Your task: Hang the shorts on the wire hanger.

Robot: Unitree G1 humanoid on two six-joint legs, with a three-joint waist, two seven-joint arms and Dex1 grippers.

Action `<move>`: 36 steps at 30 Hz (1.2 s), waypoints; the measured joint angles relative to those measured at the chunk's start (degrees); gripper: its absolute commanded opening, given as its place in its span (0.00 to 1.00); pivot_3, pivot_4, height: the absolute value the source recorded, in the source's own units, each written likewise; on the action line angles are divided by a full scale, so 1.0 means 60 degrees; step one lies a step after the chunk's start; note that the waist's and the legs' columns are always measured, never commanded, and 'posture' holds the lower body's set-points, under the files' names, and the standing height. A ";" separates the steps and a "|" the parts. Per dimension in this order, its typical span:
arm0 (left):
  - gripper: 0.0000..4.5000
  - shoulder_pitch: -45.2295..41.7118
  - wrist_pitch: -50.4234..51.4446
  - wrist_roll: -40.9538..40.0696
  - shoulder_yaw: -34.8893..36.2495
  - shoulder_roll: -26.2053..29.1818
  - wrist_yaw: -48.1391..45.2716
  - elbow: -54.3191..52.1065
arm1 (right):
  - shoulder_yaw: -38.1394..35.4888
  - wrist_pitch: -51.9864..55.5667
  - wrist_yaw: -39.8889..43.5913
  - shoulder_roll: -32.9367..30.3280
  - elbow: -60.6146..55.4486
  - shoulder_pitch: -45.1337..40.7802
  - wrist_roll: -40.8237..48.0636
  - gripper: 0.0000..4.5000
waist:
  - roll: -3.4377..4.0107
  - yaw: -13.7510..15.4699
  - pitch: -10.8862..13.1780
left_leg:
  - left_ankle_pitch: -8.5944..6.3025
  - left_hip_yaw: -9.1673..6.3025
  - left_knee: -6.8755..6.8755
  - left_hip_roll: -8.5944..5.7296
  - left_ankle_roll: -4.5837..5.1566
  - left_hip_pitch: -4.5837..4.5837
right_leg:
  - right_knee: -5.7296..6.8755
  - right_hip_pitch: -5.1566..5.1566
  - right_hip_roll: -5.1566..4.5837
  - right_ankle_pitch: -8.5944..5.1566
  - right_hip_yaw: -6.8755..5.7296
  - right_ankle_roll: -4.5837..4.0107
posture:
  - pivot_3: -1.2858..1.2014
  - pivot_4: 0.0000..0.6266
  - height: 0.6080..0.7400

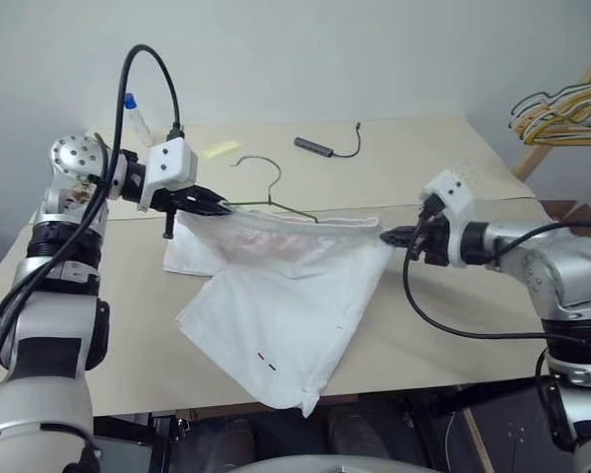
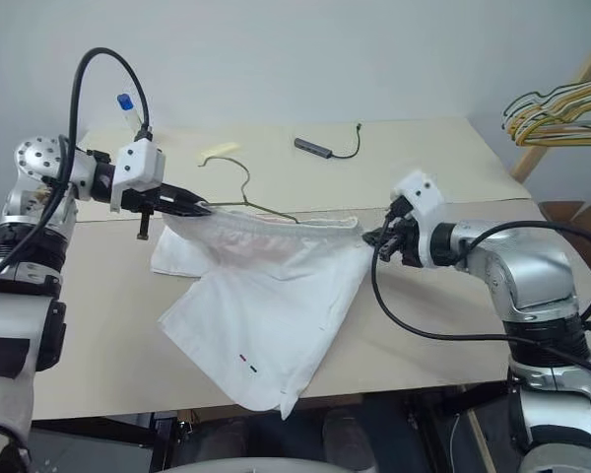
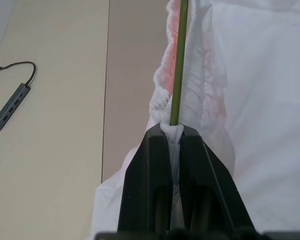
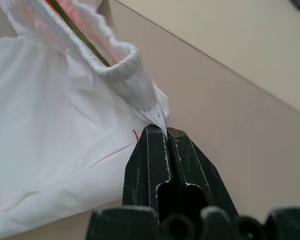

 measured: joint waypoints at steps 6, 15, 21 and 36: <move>0.00 -0.0105 -0.0202 0.0232 0.0004 -0.0224 0.0308 0.0310 | 0.1116 -0.0500 0.0390 -0.0336 -0.0328 -0.1162 -0.0728 0.01 | 0.0000 -0.0008 0.0000 | 0.0000 0.0001 0.0000 0.0000 0.0000 -0.0016 | -0.0001 -0.0012 -0.0002 0.0000 0.0000 -0.0001 | 0.47 0.00 1.00; 0.00 -0.0202 -0.0329 0.0198 0.0033 -0.0361 0.0219 0.0400 | 0.2370 -0.1329 0.0903 0.0050 0.0002 -0.1956 -0.1742 0.01 | -0.0001 -0.0122 0.0000 | 0.0001 -0.0003 0.0030 -0.0003 0.0000 -0.0086 | 0.0061 -0.0102 -0.0004 0.0002 0.0000 -0.0004 | 0.47 0.00 1.00; 0.00 -0.0120 -0.0336 0.0176 0.0207 -0.0359 0.0212 0.0344 | 0.2735 -0.2785 0.1107 0.0083 0.0172 -0.1954 -0.2661 0.11 | 0.0000 -0.0219 0.0000 | 0.0001 -0.0007 0.0031 -0.0002 0.0000 -0.0085 | 0.0064 -0.0103 -0.0003 0.0002 -0.0003 -0.0003 | 0.47 0.00 1.00; 0.00 0.0202 -0.0316 -0.0001 0.0358 -0.0350 0.0085 -0.0215 | 0.2936 -0.3456 0.1811 0.0866 0.1241 -0.1606 -0.3159 0.48 | -0.0001 -0.0271 -0.0001 | 0.0001 -0.0015 0.0034 -0.0003 0.0000 -0.0081 | 0.0073 -0.0100 -0.0002 0.0002 -0.0007 -0.0004 | 0.48 0.00 1.00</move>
